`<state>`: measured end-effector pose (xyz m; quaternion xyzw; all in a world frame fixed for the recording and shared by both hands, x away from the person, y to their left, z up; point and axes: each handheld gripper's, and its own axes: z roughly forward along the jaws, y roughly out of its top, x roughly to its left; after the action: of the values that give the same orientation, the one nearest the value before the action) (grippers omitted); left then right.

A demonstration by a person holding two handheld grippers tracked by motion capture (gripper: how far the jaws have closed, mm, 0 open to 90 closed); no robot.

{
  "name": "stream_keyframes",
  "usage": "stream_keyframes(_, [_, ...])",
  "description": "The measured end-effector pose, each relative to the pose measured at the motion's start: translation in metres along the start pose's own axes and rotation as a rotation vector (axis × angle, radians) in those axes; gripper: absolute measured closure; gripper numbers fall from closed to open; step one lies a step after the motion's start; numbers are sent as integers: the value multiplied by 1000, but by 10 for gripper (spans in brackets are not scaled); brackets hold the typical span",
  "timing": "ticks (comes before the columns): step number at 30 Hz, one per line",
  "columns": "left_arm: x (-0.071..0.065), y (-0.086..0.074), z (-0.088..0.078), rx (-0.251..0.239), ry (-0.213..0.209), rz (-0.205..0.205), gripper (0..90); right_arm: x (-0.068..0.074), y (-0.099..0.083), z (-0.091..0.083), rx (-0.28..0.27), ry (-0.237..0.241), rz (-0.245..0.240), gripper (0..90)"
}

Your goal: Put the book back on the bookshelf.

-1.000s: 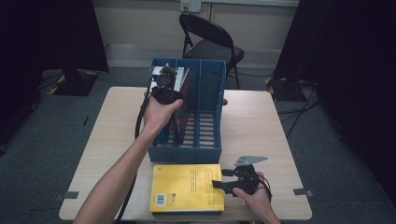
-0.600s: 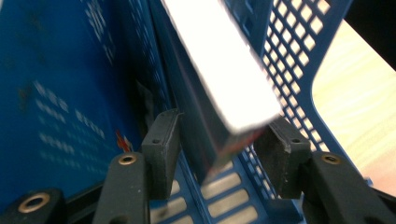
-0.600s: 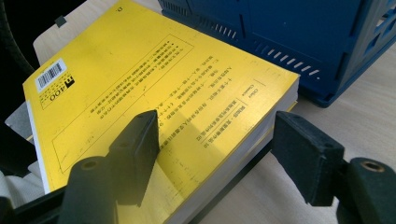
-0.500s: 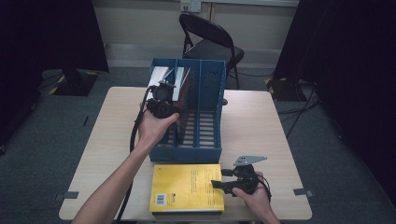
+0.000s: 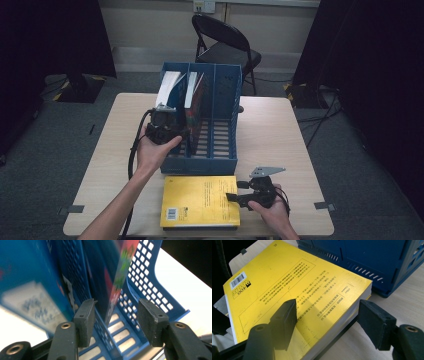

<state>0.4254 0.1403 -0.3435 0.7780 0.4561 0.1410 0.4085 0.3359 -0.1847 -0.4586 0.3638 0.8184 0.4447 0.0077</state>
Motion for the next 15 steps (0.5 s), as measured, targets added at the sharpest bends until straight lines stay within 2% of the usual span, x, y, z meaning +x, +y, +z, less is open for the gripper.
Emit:
stream_keyframes(1, [1, -5, -1, 2, -12, 10, 497, 0, 0, 0, -1, -1, 0, 313])
stream_keyframes(2, [0, -11, -2, 0, -5, 6, 517, 0, 0, 0, -2, -1, -1, 313])
stream_keyframes(4, [0, -21, -4, 5, -31, 28, 549, 0, 0, 0, -1, -1, -2, 312])
stream_keyframes(5, [0, -26, -7, 12, -20, 32, 558, 0, 0, 1, -2, -1, -2, 312])
stream_keyframes(6, [1, -31, -8, 11, -51, 40, 553, 0, 0, 1, -2, -2, -1, 312])
stream_keyframes(7, [2, -35, -9, 23, -63, 41, 571, 0, 0, 1, -3, -4, -1, 311])
stream_keyframes(9, [1, -42, -12, 35, -49, 72, 571, 0, 0, 1, 0, -7, -2, 310])
stream_keyframes(12, [2, -54, -15, 53, -72, 87, 581, 1, 1, 1, 1, -12, -3, 311])
stream_keyframes(14, [4, -65, -16, 50, -93, 82, 571, 1, 1, 1, 2, -15, -3, 313])
stream_keyframes(15, [7, -74, -16, 68, -95, 70, 565, 1, 1, 1, 1, -16, -3, 316])
